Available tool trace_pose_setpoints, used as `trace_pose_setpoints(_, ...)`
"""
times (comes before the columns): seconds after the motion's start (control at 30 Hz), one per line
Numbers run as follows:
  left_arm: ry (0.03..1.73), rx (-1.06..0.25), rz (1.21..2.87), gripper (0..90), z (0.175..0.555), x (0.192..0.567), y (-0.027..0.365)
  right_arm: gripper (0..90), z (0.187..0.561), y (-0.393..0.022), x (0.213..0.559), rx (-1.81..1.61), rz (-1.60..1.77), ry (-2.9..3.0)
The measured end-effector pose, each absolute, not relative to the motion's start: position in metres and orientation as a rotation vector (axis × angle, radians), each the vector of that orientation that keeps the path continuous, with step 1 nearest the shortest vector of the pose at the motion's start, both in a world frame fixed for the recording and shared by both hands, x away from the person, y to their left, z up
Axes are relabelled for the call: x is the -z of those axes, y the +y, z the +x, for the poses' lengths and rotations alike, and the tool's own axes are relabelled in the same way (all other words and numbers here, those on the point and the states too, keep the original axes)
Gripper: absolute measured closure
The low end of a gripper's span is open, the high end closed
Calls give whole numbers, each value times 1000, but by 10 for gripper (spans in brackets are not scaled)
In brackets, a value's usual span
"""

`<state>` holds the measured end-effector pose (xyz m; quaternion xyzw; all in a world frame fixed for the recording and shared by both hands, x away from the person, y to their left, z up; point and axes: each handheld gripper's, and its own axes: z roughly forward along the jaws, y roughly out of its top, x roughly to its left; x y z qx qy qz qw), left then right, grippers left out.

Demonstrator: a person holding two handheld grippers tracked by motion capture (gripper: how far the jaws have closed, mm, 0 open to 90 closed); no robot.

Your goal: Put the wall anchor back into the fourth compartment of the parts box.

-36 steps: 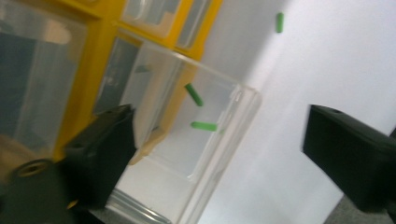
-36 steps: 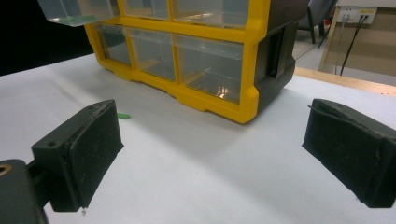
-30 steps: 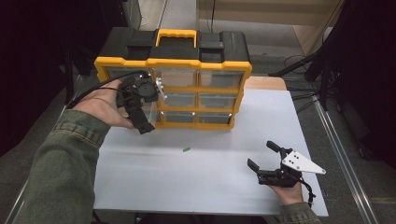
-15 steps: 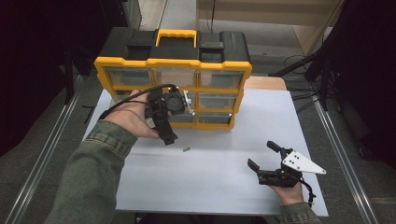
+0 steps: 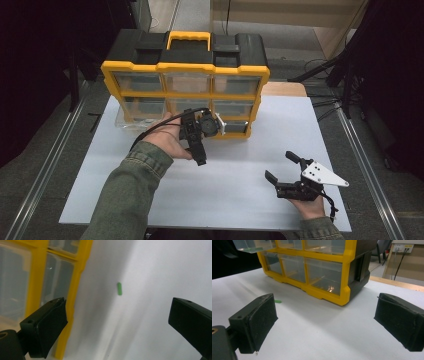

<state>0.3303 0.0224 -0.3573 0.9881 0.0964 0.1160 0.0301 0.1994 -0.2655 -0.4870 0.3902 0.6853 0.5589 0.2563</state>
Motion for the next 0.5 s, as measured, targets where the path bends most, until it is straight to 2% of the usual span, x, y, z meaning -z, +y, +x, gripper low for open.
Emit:
trace_pose_setpoints(0.4, 365, -285, 3055, 20, 340, 396, 17, 42, 199, -265, 487, -1515, 1055, 1867)
trace_pose_setpoints(0.5, 337, -288, 3072, 20, 343, 404, 15, 42, 200, -264, 488, -1510, 1048, 1871)
